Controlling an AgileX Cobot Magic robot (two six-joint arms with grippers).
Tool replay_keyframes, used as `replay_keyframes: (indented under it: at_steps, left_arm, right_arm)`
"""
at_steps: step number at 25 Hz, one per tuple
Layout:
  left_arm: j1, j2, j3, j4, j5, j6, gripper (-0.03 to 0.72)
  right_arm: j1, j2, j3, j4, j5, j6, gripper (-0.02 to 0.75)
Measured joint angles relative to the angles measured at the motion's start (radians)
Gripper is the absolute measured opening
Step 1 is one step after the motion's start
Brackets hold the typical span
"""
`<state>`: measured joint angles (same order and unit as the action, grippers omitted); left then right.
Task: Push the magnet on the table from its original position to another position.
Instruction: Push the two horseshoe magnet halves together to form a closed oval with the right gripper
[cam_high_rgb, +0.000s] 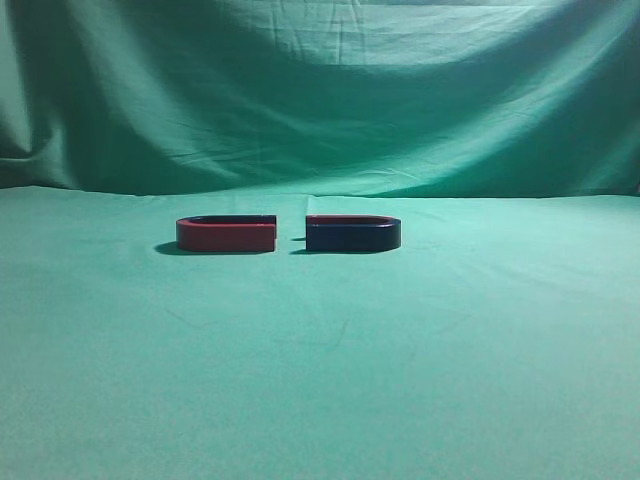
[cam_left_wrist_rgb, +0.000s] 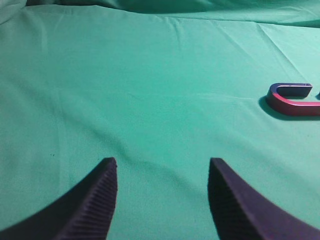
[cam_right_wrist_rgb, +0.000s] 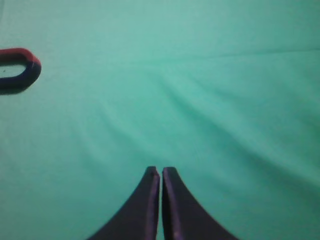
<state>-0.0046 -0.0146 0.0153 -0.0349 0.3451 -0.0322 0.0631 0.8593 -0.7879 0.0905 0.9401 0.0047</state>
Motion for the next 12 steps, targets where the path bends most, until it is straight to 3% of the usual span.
replay_keyframes:
  at_steps: [7, 12]
  left_arm:
    - [0.0, 0.0, 0.0, 0.0, 0.0, 0.0, 0.372]
    - [0.0, 0.0, 0.0, 0.0, 0.0, 0.0, 0.372]
  right_arm:
    - [0.009, 0.224, -0.095, 0.256, -0.012, -0.217, 0.0]
    - [0.111, 0.393, -0.184, 0.301, -0.046, -0.267, 0.0]
